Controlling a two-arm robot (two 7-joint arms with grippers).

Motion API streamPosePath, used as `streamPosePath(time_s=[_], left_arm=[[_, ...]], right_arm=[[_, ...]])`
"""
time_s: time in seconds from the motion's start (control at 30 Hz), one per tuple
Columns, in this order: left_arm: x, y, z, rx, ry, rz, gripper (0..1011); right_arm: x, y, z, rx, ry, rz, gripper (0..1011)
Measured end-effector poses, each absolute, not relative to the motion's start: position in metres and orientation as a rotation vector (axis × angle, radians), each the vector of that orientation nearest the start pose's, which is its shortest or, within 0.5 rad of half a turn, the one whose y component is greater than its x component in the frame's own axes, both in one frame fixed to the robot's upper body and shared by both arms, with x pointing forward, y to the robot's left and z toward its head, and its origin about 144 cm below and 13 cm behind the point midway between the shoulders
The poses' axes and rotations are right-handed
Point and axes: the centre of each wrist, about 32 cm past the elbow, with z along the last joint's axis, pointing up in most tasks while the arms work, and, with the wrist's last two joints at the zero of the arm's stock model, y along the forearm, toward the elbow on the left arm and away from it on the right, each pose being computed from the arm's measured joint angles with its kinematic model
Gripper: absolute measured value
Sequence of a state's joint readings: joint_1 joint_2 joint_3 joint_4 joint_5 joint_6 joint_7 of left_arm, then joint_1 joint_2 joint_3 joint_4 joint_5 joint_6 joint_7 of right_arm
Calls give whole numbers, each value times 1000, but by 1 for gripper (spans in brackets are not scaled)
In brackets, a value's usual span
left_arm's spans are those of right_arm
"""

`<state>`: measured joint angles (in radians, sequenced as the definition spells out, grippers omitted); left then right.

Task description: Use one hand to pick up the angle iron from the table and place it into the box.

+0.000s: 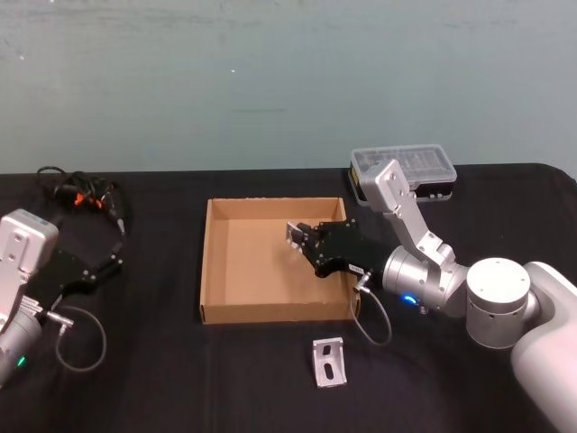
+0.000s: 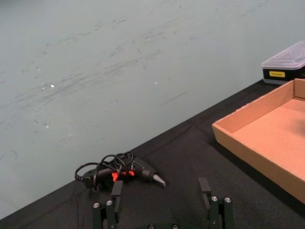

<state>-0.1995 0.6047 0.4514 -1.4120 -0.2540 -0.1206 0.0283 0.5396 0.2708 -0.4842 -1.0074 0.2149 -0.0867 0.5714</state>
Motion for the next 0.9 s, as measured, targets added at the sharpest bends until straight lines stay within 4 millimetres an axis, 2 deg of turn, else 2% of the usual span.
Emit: streamPosePath(time_s=[0.5,0.6,0.73,0.9], left_arm=[[489,310,1140,304,-285,1248,1000],[489,310,1140,304,-285,1248,1000],[489,310,1140,304,-285,1248,1000],[489,310,1140,304,-285,1248,1000]], right_arm=[[588,-230,1151,-241,-98,-726,80],[588,-230,1151,-241,-98,-727,139],[588,-230,1151,-241,-98,-727,293],[588,-230,1151,-241,-98,-727,433]])
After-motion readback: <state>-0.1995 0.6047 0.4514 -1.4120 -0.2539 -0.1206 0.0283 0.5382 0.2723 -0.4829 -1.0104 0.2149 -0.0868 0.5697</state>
